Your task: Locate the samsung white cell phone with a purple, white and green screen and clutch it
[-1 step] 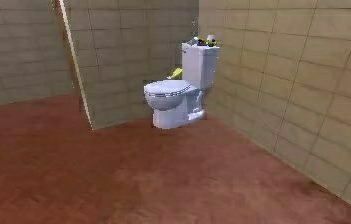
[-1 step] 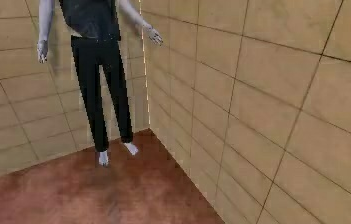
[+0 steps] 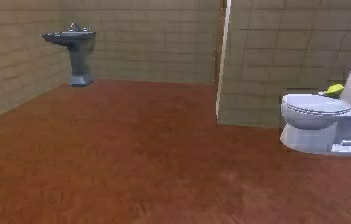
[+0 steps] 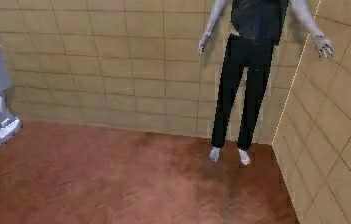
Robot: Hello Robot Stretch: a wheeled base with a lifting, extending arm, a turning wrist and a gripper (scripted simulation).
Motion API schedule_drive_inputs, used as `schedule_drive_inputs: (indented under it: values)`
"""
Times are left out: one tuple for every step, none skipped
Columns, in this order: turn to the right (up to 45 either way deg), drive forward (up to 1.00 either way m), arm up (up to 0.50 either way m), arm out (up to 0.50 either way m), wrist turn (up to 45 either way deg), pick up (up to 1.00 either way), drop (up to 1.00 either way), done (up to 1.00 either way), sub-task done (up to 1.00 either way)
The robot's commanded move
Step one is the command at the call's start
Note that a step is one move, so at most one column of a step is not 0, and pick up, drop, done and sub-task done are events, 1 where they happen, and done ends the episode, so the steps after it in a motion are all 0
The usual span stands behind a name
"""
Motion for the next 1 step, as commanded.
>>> schedule_drive_inputs:
  values:
    - [0.0, 1.00, 0.00, 0.00, 0.0, 0.00, 0.00, 0.00, 0.00]
